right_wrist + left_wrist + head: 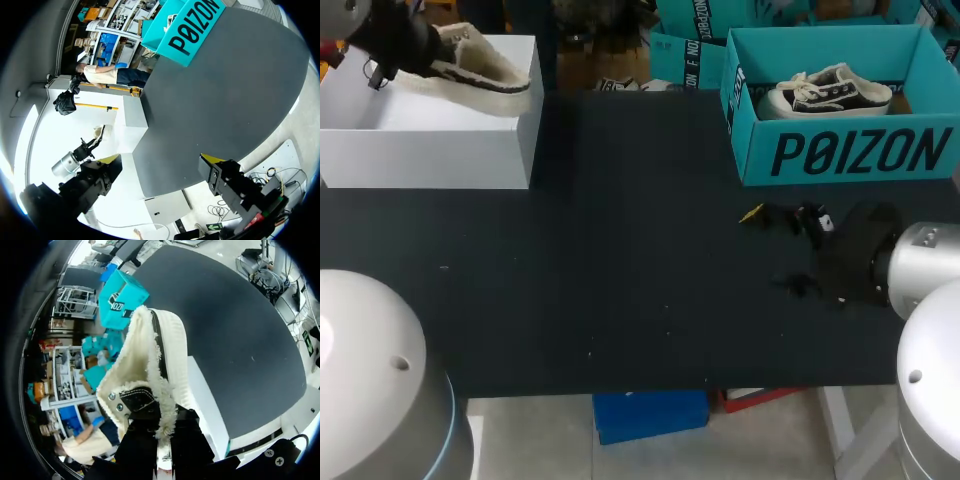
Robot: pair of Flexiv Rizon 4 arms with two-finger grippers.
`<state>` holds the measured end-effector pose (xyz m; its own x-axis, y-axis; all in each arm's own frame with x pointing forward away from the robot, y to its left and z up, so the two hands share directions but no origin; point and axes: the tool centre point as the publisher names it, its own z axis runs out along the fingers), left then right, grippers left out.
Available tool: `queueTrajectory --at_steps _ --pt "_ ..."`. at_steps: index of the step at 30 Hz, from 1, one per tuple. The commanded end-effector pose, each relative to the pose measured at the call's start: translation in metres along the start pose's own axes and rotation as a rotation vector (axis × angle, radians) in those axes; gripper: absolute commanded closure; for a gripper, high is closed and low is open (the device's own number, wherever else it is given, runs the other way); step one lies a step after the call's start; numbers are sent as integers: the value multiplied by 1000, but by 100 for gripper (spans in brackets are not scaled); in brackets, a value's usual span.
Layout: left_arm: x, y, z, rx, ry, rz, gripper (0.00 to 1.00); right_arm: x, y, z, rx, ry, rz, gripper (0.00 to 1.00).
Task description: Take the shoe out of the shoebox, open the shoe tongue, remove and reinsert the insole, then place the shoe into the shoebox
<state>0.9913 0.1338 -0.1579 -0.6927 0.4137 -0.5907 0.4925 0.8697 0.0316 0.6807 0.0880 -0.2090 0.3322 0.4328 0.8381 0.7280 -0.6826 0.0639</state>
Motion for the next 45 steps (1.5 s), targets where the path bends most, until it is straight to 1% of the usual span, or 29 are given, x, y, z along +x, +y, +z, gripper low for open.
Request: queueTrajectory --at_steps 1,3,8,13,15,23,30,34,40,45 --pt "18 19 5 -12 -55 -35 100 -8 0 -5 131 31 41 0" --pt "23 34 9 -20 -69 -79 100 -8 0 -5 131 31 41 0" --pt "26 55 12 -50 -88 -134 100 -8 0 -5 131 31 41 0" --pt "26 73 15 -75 -90 -167 100 -8 0 -5 131 31 41 0" --pt "26 75 16 -84 -85 -177 100 -8 0 -5 131 31 41 0" --pt "31 101 35 -99 -58 -207 100 -8 0 -5 131 31 41 0" --pt "27 115 50 -97 -28 -211 100 -8 0 -5 131 31 41 0" --pt "23 125 62 -89 -9 -216 100 -8 0 -5 131 31 41 0" --pt "19 132 75 -87 12 -211 100 -8 0 -5 131 31 41 0" --pt "22 134 87 -77 33 -220 100 -8 0 -5 131 31 41 0"
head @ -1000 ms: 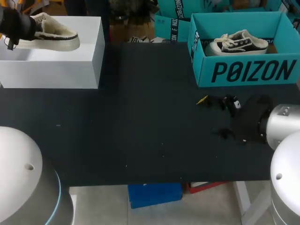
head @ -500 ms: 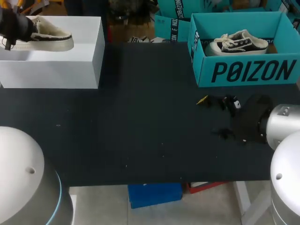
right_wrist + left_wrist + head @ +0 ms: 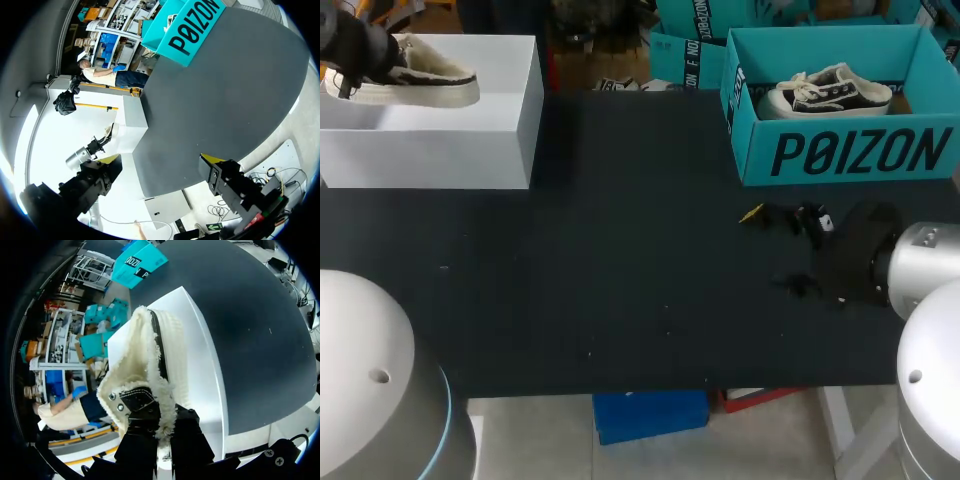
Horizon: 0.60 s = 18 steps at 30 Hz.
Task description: Take the shoe out of the shoebox, open the shoe tongue, remove and reinsert the insole, then place the shoe into the shoebox
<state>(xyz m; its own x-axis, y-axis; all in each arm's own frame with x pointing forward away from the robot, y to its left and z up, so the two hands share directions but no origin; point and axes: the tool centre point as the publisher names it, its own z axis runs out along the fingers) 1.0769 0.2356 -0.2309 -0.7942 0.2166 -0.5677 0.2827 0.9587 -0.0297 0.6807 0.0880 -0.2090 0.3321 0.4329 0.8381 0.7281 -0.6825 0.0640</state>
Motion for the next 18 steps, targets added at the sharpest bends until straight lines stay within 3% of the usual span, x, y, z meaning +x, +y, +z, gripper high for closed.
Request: queueTrajectory --at_steps 1,18 --pt "-5 3 12 9 10 3 100 -8 0 -5 130 31 41 0" --pt "11 -3 30 28 46 -10 100 -8 0 -5 130 31 41 0"
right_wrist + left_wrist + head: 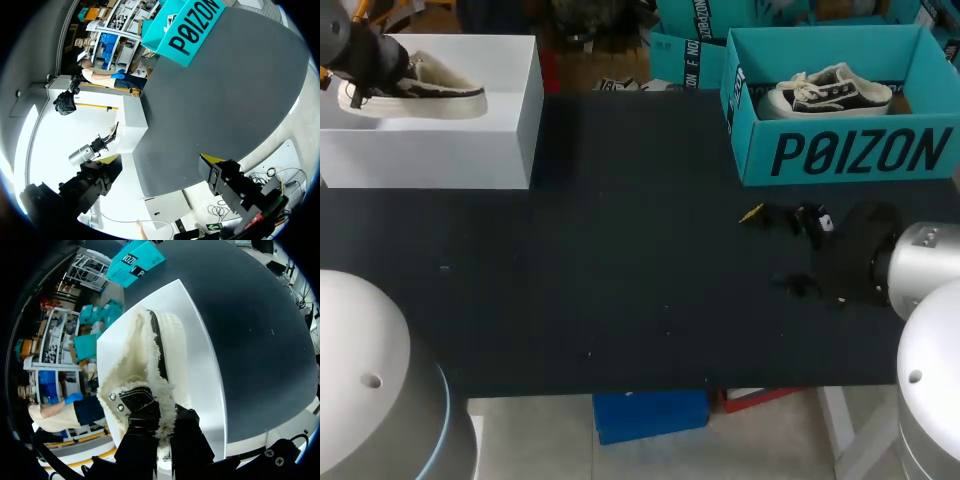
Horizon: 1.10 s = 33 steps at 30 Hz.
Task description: Take the shoe out of the shoebox, open the shoe tongue, remove and reinsert the insole, then place the shoe into the shoebox
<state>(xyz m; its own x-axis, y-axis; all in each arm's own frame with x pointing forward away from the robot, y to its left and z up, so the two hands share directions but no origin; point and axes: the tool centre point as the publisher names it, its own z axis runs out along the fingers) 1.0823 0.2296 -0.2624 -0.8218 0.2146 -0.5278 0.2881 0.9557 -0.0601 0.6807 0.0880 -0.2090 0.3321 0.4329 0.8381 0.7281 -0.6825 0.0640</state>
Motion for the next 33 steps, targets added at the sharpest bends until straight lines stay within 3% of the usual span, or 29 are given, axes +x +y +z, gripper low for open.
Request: queueTrajectory --at_steps 1,21,33 --pt "-1 0 1 1 0 2 100 -8 0 -5 130 31 41 0" --pt "7 -1 19 32 30 -9 100 -8 0 -5 130 31 41 0" --pt "7 -1 19 32 30 -9 100 -8 0 -5 130 31 41 0"
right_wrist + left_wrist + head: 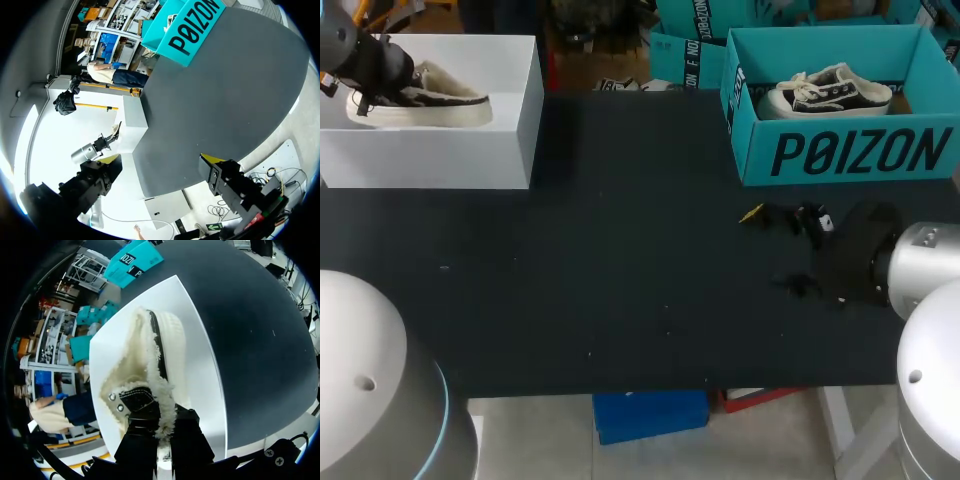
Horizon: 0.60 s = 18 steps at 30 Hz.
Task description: Take the shoe out of the shoebox, open the shoe tongue, remove and reinsert the insole, then place the shoe into the shoebox
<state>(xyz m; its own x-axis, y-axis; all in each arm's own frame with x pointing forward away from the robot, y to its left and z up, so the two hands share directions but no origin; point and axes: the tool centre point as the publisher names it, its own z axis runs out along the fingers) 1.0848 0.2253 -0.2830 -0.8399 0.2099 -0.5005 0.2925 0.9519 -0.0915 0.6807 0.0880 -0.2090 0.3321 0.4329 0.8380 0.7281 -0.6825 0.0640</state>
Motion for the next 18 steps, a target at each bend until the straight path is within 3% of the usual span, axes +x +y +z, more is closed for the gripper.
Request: queueTrajectory --at_steps 1,18 --pt "-1 1 -1 2 -1 3 100 -8 0 -5 130 31 41 0" --pt "-2 -3 -2 9 4 -3 100 -8 0 -5 130 31 41 0"
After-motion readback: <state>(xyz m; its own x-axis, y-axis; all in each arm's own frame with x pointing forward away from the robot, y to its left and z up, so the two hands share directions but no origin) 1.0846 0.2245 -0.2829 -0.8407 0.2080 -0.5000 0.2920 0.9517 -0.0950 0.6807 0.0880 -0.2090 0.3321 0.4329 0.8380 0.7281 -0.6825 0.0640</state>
